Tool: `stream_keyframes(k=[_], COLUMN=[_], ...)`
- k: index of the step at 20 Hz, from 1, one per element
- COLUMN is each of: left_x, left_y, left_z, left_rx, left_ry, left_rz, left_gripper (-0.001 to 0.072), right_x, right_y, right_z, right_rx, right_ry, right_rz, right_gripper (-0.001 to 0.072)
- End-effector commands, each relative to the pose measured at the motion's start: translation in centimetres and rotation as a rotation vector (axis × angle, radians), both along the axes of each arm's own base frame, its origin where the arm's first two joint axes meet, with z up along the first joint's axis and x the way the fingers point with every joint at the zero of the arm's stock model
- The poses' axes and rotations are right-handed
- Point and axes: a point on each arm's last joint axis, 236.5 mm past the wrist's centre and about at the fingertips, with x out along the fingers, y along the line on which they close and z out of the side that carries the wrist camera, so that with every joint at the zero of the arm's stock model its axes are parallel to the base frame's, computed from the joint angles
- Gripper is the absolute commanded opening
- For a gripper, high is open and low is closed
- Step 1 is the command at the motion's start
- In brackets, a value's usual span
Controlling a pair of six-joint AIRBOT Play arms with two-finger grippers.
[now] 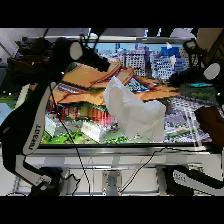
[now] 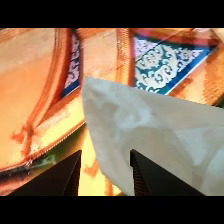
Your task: Fold the shirts.
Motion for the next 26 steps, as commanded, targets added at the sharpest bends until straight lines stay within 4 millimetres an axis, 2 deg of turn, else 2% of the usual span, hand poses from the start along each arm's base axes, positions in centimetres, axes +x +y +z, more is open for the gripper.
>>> stream_keyframes(k=[1, 3, 4, 5, 9, 11, 12, 14, 15, 17, 19, 23, 26], left_x=[0.6, 0.9, 0.9, 0.7, -0.1, -0.5, -0.6, -1.0, -1.2, -1.4, -1.6, -0.3, 0.2], left_y=[5.0, 6.8, 7.2, 7.3, 6.9, 6.2, 5.6, 3.9, 3.2, 2.5, 1.3, -0.7, -2.3], left_z=[-1.2, -2.3, -3.1, -4.0, -9.3, -12.4, -13.8, -16.4, -17.5, -19.3, -19.5, -19.3, -20.4], left_rx=[-0.104, -0.081, -0.07, -0.061, -0.028, -0.034, -0.052, -0.113, -0.14, -0.168, -0.222, -0.341, -0.43], left_ry=[0.148, 0.18, 0.202, 0.23, 0.378, 0.464, 0.505, 0.588, 0.623, 0.673, 0.702, 0.692, 0.733], left_rz=[0.1, 0.127, 0.13, 0.131, 0.113, 0.1, 0.093, 0.081, 0.075, 0.075, 0.063, 0.082, 0.116], left_gripper=[0.0368, 0.0368, 0.0368, 0.0368, 0.0368, 0.0367, 0.0368, 0.0368, 0.0368, 0.0386, 0.0555, 0.0559, 0.0557], right_x=[-6.0, -8.0, -8.9, -9.6, -12.4, -12.8, -12.6, -11.8, -11.2, -10.1, -9.4, -7.8, -7.0], right_y=[1.3, 3.6, 4.3, 4.6, 4.9, 5.8, 6.5, 8.2, 8.7, 8.9, 8.6, 8.0, 7.7], right_z=[-6.5, -8.6, -9.4, -10.2, -12.6, -13.3, -13.5, -13.4, -13.2, -12.9, -13.0, -12.8, -12.7], right_rx=[0.05, 0.151, 0.183, 0.194, 0.209, 0.242, 0.273, 0.343, 0.367, 0.379, 0.369, 0.354, 0.345], right_ry=[0.271, 0.346, 0.374, 0.398, 0.492, 0.496, 0.479, 0.425, 0.396, 0.347, 0.316, 0.252, 0.217], right_rz=[0.021, 0.041, 0.044, 0.041, 0.038, 0.051, 0.061, 0.093, 0.101, 0.097, 0.084, 0.057, 0.043], right_gripper=[0.0378, 0.0384, 0.0423, 0.0431, 0.0431, 0.0429, 0.04, 0.0151, 0.0058, 0.0036, 0.0036, 0.0036, 0.0037])
